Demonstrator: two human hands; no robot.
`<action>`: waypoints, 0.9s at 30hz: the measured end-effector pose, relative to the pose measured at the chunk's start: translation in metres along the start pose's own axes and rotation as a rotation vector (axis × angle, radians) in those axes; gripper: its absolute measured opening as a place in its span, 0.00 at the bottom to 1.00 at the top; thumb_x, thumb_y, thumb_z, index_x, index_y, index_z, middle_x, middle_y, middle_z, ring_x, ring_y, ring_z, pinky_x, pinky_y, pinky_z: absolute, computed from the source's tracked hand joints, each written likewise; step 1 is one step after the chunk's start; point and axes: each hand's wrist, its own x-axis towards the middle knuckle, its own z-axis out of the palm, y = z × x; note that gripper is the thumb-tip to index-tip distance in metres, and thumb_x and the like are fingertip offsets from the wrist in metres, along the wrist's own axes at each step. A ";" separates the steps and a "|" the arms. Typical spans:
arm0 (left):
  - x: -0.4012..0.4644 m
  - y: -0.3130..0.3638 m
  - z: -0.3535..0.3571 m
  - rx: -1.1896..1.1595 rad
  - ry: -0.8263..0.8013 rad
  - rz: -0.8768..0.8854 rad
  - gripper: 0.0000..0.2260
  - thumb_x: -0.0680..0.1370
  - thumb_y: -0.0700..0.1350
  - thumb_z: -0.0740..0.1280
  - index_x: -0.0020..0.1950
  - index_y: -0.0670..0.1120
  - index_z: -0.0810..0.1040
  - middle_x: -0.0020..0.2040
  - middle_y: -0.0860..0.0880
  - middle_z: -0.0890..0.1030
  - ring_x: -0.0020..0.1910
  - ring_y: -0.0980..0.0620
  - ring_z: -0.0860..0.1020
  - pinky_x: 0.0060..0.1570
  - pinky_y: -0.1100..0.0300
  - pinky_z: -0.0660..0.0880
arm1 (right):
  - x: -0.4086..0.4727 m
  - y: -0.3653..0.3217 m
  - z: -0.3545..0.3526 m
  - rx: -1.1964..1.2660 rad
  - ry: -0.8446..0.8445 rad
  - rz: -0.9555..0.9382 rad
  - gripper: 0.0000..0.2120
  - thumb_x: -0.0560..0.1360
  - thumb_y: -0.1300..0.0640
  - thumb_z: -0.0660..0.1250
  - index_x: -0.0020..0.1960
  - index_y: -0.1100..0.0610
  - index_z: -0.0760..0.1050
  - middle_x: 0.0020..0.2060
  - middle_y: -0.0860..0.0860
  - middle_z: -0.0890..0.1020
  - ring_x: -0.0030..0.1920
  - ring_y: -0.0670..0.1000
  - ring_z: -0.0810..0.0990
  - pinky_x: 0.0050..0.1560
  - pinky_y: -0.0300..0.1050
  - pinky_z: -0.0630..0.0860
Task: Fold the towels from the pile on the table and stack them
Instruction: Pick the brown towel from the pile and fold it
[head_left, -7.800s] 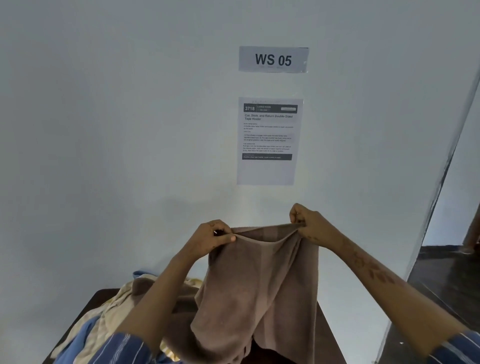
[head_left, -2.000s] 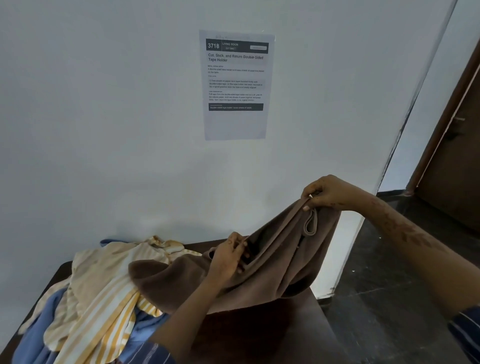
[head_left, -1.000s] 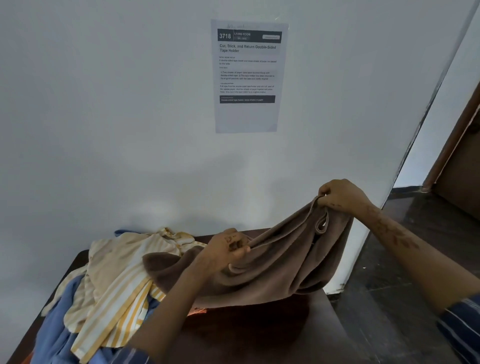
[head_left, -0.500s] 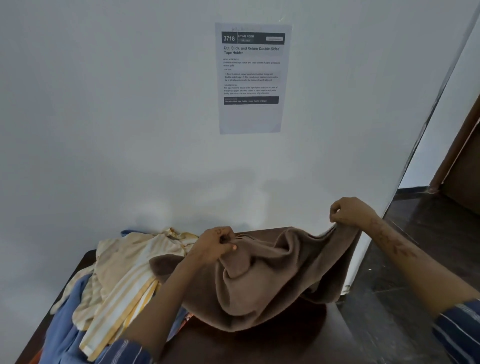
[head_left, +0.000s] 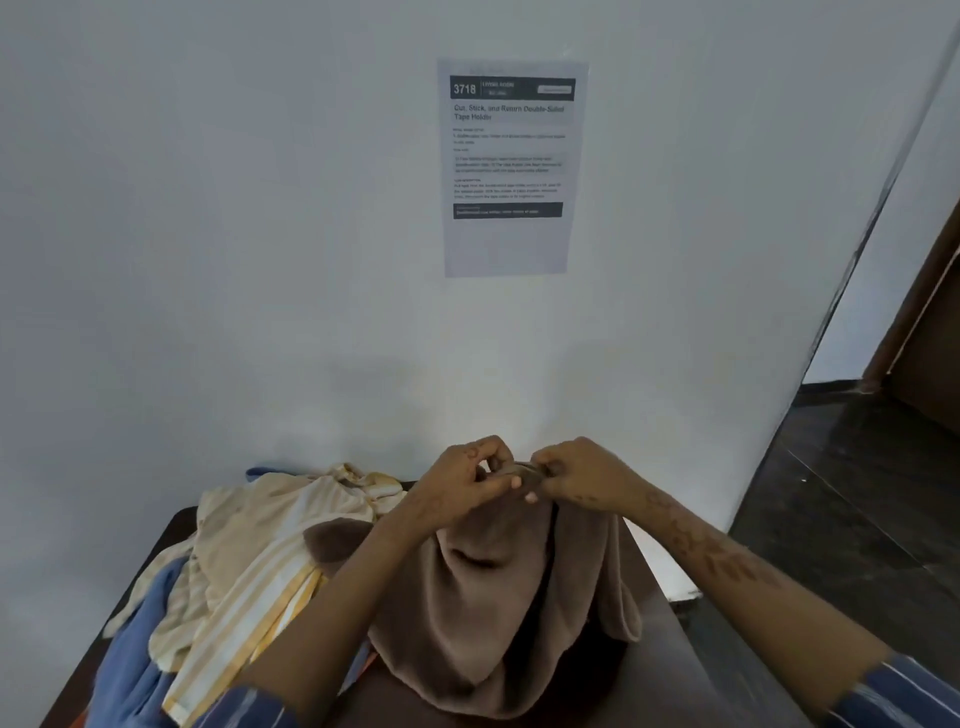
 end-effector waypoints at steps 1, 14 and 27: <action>-0.002 0.000 -0.004 -0.047 -0.021 -0.016 0.05 0.76 0.48 0.68 0.44 0.48 0.76 0.40 0.50 0.77 0.34 0.57 0.74 0.37 0.61 0.71 | 0.001 -0.005 -0.008 -0.062 0.028 -0.029 0.09 0.70 0.49 0.70 0.41 0.54 0.77 0.29 0.45 0.73 0.37 0.48 0.73 0.40 0.46 0.68; -0.010 -0.018 -0.008 0.168 0.043 -0.137 0.07 0.71 0.52 0.70 0.48 0.53 0.79 0.43 0.58 0.76 0.39 0.58 0.75 0.43 0.59 0.72 | 0.020 -0.007 -0.056 -0.063 0.291 -0.206 0.15 0.70 0.65 0.63 0.49 0.50 0.82 0.44 0.44 0.85 0.43 0.46 0.81 0.45 0.45 0.76; -0.023 0.039 -0.001 0.376 0.284 0.597 0.03 0.70 0.37 0.64 0.41 0.44 0.72 0.57 0.49 0.75 0.54 0.51 0.73 0.53 0.64 0.69 | 0.029 0.011 -0.052 0.010 0.384 -0.032 0.10 0.71 0.65 0.62 0.45 0.55 0.81 0.41 0.49 0.84 0.43 0.52 0.80 0.45 0.50 0.76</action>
